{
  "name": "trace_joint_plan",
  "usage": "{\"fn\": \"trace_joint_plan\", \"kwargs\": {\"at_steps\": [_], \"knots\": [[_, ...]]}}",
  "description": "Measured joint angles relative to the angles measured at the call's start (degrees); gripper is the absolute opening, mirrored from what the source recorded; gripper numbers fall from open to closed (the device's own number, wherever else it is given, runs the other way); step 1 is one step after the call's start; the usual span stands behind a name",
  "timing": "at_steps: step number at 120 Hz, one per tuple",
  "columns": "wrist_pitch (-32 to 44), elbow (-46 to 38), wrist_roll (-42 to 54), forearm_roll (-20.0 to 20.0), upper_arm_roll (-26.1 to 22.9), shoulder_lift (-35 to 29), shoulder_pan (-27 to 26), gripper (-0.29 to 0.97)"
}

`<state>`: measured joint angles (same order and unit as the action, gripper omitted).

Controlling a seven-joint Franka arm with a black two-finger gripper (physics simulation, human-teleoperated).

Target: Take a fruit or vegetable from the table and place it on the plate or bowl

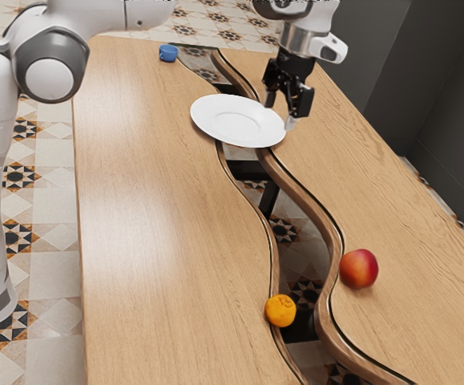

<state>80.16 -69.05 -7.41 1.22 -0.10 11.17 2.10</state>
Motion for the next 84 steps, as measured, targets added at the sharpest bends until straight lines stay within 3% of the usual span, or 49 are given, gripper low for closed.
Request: {"fn": "trace_joint_plan", "kwargs": {"at_steps": [24,55,84], "knots": [[1.48,0.29,0.56,0.48,-0.2,-0.71,0.24,0.68],[7.78,-0.33,7.67,1.47,-7.16,5.47,-2.84,0.68],[10.1,-6.91,14.64,1.44,-13.09,5.0,-6.44,0.67]]}}
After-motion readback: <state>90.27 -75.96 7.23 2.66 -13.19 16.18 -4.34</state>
